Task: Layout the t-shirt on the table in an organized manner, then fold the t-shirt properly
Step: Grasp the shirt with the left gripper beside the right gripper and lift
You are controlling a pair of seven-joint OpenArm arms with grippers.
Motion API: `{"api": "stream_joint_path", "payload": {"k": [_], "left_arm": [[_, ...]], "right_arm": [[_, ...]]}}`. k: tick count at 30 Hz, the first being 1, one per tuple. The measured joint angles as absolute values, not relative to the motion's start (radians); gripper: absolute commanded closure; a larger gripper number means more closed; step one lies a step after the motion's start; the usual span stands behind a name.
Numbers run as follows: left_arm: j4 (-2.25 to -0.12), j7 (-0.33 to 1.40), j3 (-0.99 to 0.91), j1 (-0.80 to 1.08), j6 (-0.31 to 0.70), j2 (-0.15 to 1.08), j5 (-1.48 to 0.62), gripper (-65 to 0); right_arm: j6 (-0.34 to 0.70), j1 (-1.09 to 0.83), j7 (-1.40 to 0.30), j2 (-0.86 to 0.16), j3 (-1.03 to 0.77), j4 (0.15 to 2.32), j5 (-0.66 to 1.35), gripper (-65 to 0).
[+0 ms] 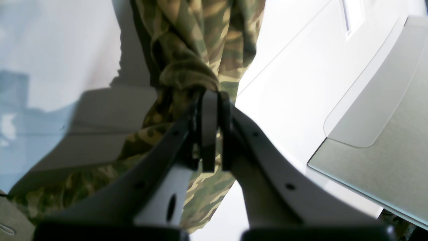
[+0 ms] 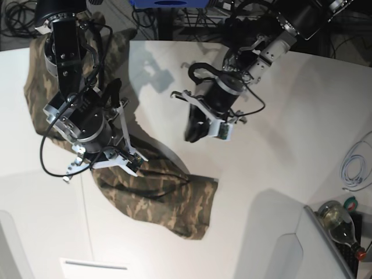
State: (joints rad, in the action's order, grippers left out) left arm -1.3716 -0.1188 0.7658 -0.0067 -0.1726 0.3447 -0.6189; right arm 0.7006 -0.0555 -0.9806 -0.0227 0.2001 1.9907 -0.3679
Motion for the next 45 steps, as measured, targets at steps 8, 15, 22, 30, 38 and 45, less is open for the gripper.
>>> {"api": "stream_joint_path", "payload": {"k": [8, 15, 22, 30, 38, 45], "left_arm": [[-1.37, -0.046, 0.944, -0.091, -0.157, 0.333, -0.128, -42.6], [-1.335, -0.013, 0.933, -0.099, -0.159, 0.213, 0.052, -42.6], [-1.158, 0.004, 0.938, -0.177, -0.16, 0.093, 0.073, -42.6], [-0.991, -0.006, 0.933, -0.286, -0.155, -0.026, 0.164, -42.6], [-0.839, -0.016, 0.933, -0.414, -0.266, -0.044, 0.165, -42.6], [-0.833, -0.003, 0.937, -0.445, -0.284, -0.009, 0.164, -42.6]], "right_arm": [[0.7, -0.055, -0.98, -0.056, 0.161, 1.991, -0.369, 0.0], [0.701, -0.054, -0.981, -0.052, 0.14, 1.991, -0.367, 0.0], [0.701, -0.056, -0.98, -0.051, 0.142, 1.991, -0.367, 0.0], [0.701, -0.056, -0.981, -0.051, 0.139, 1.991, -0.367, 0.0], [0.701, -0.057, -0.976, -0.052, 0.138, 1.99, -0.363, 0.0], [0.701, -0.056, -0.978, -0.052, 0.137, 1.991, -0.371, 0.0]]}}
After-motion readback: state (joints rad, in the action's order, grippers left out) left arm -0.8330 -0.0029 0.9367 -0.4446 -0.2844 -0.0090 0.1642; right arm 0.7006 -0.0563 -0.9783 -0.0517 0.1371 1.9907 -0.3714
